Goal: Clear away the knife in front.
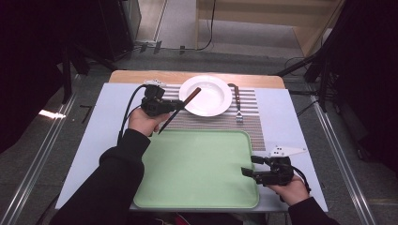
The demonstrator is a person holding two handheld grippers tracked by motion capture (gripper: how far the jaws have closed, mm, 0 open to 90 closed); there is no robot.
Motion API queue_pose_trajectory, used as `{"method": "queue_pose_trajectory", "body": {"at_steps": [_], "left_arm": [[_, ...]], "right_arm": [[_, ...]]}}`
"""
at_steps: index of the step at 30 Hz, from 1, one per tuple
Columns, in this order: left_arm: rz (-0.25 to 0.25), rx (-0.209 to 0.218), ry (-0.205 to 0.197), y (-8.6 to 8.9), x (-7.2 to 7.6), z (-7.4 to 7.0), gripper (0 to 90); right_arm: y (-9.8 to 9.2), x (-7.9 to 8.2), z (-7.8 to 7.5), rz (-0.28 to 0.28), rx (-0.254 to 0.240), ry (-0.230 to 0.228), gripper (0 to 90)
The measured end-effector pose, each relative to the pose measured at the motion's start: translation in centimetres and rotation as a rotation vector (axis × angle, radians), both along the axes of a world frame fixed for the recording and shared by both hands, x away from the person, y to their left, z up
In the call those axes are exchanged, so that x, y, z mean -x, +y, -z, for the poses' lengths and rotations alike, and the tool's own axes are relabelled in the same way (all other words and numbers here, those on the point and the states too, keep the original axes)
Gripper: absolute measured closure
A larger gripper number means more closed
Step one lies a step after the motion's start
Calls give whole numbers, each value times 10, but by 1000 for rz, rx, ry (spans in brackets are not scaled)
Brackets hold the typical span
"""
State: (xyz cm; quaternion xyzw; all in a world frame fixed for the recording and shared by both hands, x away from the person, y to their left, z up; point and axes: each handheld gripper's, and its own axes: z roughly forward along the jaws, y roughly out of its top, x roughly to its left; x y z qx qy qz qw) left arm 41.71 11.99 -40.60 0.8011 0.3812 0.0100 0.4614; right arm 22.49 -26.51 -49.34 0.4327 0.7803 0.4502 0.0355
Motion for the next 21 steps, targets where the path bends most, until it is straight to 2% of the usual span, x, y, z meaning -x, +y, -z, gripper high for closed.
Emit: {"method": "queue_pose_trajectory", "body": {"at_steps": [5, 17, 21], "left_arm": [[13, 9, 6, 3, 7, 3, 770], [47, -12, 18, 3, 21, 13, 769], [48, -20, -4, 5, 28, 17, 769]], "right_arm": [[-1, 0, 0, 5, 1, 0, 271], [0, -1, 1, 5, 0, 1, 271], [-1, -1, 1, 7, 2, 2, 272]]}}
